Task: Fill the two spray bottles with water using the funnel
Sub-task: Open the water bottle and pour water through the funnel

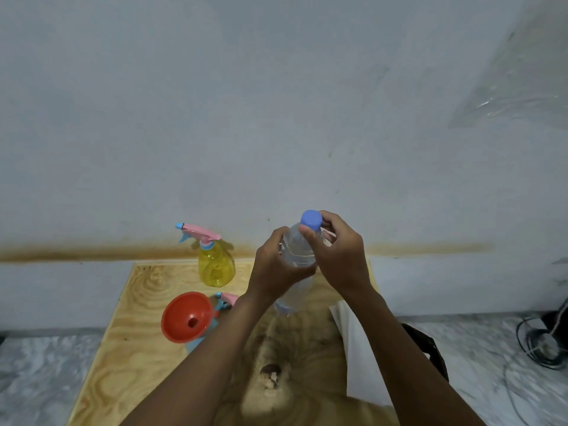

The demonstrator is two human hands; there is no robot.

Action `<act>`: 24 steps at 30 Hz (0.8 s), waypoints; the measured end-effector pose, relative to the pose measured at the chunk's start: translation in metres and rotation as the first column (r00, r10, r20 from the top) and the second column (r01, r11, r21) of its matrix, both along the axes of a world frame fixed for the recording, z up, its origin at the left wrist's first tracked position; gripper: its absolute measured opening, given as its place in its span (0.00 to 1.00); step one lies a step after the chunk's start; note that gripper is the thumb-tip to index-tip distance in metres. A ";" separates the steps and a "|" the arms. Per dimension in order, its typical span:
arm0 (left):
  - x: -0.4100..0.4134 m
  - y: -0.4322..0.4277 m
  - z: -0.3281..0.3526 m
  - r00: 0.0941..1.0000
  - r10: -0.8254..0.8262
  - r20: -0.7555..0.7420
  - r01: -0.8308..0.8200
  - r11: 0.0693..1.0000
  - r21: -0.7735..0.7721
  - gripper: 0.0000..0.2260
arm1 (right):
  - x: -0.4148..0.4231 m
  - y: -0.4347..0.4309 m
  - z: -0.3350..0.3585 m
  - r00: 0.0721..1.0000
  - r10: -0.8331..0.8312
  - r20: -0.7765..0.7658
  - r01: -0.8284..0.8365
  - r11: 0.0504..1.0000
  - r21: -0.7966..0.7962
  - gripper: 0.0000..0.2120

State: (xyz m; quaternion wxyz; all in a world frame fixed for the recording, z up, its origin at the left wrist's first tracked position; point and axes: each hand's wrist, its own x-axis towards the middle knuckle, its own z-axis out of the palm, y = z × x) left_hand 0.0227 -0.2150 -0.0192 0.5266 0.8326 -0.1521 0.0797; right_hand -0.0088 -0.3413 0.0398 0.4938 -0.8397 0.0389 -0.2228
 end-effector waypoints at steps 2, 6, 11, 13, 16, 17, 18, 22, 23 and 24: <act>-0.016 0.001 -0.001 1.000 0.004 0.001 -0.004 1.000 0.005 0.28 | -0.015 0.001 0.001 0.999 -0.002 0.032 0.003 1.000 -0.028 0.19; -0.044 0.002 0.002 0.997 0.048 -0.064 -0.050 0.998 -0.035 0.27 | -0.036 0.004 0.004 0.999 0.028 0.034 -0.028 0.999 -0.024 0.17; -0.061 0.006 0.005 0.986 0.065 -0.154 -0.078 0.994 -0.081 0.28 | -0.047 0.009 0.002 0.996 0.076 -0.042 -0.075 0.997 0.036 0.13; -0.065 0.005 0.006 0.983 0.072 -0.167 -0.090 0.990 -0.106 0.29 | -0.049 0.010 0.003 0.995 0.089 -0.045 -0.087 0.995 0.047 0.13; -0.070 0.005 0.005 0.984 0.066 -0.167 -0.084 0.991 -0.105 0.32 | -0.052 0.011 0.005 0.995 0.100 -0.020 -0.098 0.994 0.048 0.15; -0.072 0.004 0.005 0.985 0.048 -0.167 -0.067 0.992 -0.106 0.32 | -0.052 0.010 0.006 0.995 0.098 -0.022 -0.096 0.994 0.055 0.16; -0.074 0.003 0.007 0.987 0.031 -0.159 -0.049 0.992 -0.113 0.32 | -0.052 0.009 0.007 0.995 0.092 -0.029 -0.090 0.994 0.063 0.17; -0.076 0.002 0.016 0.993 0.039 -0.109 -0.056 0.986 -0.155 0.28 | -0.052 0.006 0.007 0.995 0.086 -0.051 -0.080 0.990 0.113 0.14; -0.076 0.002 0.016 0.994 0.044 -0.100 -0.060 0.986 -0.157 0.27 | -0.052 0.007 0.006 0.995 0.092 -0.041 -0.086 0.989 0.123 0.13; -0.076 0.001 0.017 0.994 0.046 -0.100 -0.062 0.985 -0.159 0.27 | -0.051 0.007 0.005 0.995 0.096 -0.031 -0.091 0.987 0.130 0.12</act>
